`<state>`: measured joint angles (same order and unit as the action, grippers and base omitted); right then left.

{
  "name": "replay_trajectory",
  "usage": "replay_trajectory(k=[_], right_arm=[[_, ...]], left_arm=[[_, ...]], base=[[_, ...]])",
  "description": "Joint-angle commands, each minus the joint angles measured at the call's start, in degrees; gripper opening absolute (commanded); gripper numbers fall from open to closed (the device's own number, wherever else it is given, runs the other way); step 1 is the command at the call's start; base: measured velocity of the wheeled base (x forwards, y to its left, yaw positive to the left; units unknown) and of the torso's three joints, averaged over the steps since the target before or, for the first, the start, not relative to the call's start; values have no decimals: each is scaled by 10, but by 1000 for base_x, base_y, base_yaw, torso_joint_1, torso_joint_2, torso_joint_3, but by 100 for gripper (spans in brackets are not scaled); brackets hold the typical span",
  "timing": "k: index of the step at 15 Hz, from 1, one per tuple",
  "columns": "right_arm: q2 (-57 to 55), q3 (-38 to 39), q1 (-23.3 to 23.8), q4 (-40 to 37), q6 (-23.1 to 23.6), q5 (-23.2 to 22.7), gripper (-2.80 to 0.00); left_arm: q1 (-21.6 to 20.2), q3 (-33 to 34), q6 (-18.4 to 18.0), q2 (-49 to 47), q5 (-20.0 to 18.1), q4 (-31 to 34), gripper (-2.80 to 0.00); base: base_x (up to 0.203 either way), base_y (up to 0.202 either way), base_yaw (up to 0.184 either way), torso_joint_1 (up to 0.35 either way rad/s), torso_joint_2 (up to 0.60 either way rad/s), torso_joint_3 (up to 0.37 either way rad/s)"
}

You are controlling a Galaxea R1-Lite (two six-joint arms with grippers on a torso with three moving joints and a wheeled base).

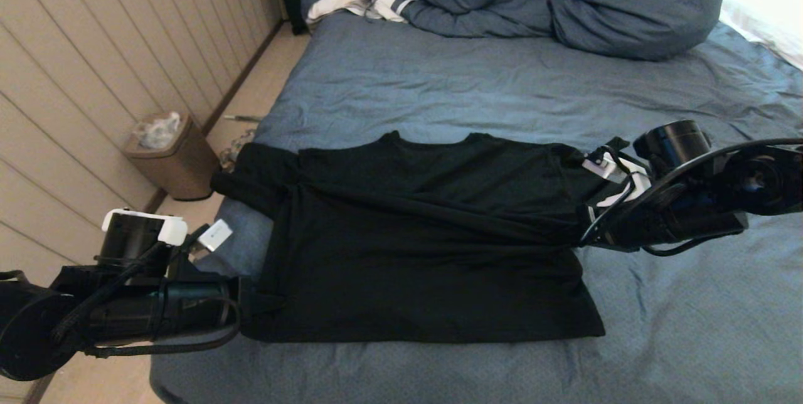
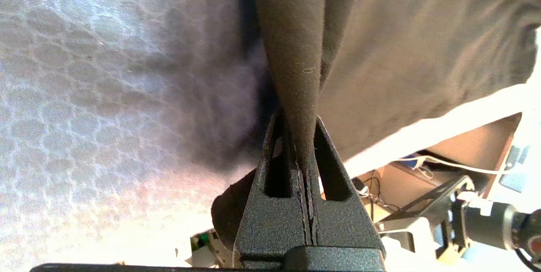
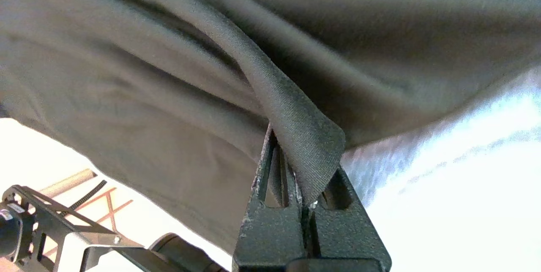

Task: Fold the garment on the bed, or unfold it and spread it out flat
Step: Fold the black T-shirt

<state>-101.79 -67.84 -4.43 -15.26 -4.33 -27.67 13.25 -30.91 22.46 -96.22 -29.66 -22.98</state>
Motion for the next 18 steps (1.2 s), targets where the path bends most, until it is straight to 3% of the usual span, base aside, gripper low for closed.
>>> replay_trajectory(k=[1,4,9,13,18], right_arm=[[28,19,0,-2,1,-1,-280],[84,62,4,-18,1,8,-280],[152,128,11,-41,7,18,-280],[104,66,9,-40,5,19,-280],[-21,-88,4,-45,-5,18,-280]], left_arm=[[0,7,2,31,-1,1,-280],[0,30,2,107,4,17,-280],[0,-12,-1,250,6,186,-280],[-1,-52,1,232,6,198,-280],[-4,-138,14,149,5,191,-280]], base=[[0,0,0,0,0,0],[0,0,0,0,0,0],[0,0,0,0,0,0],[0,0,0,0,0,0],[0,0,0,0,0,0]])
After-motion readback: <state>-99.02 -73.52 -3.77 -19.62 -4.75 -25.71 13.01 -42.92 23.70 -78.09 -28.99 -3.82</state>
